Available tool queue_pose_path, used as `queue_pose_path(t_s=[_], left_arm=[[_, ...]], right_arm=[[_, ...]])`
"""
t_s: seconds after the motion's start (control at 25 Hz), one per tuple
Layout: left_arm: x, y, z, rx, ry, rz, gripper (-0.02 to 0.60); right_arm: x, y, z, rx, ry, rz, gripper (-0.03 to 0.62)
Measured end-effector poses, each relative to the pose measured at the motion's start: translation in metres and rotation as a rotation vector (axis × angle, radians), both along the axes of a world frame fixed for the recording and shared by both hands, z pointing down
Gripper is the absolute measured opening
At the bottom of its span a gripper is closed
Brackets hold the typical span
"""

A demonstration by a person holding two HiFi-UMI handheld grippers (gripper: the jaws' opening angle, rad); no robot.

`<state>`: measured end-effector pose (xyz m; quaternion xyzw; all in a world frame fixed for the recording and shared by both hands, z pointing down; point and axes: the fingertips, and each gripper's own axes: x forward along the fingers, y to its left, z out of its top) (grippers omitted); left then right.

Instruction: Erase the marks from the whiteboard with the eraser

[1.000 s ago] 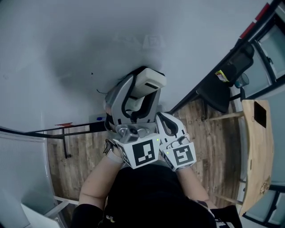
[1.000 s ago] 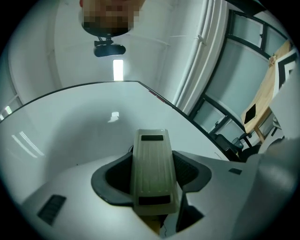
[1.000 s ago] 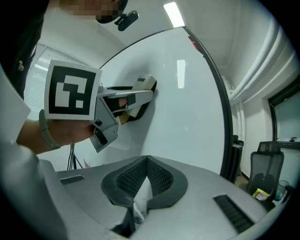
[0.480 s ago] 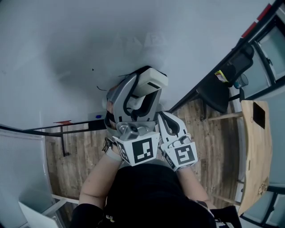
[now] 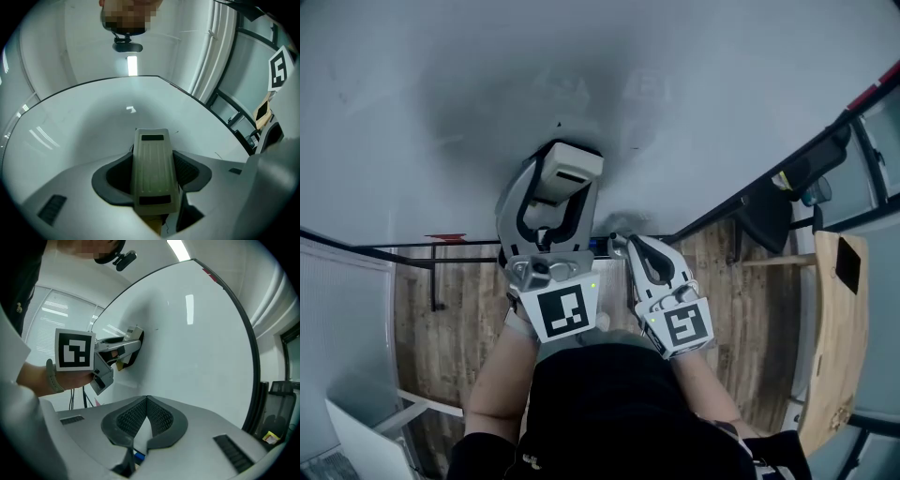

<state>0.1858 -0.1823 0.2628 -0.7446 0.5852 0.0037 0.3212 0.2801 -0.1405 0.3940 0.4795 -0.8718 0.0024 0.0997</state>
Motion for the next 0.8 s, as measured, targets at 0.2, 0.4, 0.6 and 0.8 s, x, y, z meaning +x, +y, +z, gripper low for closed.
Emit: queue_pose_path(t_s=[0.2, 0.4, 0.6, 0.8], left_arm=[[-0.017, -0.003, 0.024, -0.065, 0.004, -0.057, 0.259], [-0.019, -0.004, 0.049, -0.123, -0.002, -0.078, 0.259], [-0.013, -0.004, 0.06, -0.106, 0.008, -0.071, 0.259], [-0.01, -0.002, 0.031, -0.085, -0.022, -0.085, 0.259]], right_arm=[[-0.008, 0.0, 0.002, -0.006, 0.008, -0.044, 0.028], [-0.015, 0.002, 0.005, 0.008, 0.004, -0.08, 0.028], [-0.011, -0.001, 0.004, -0.02, 0.017, -0.026, 0.026], [-0.003, -0.001, 0.004, -0.015, 0.029, 0.0, 0.026]])
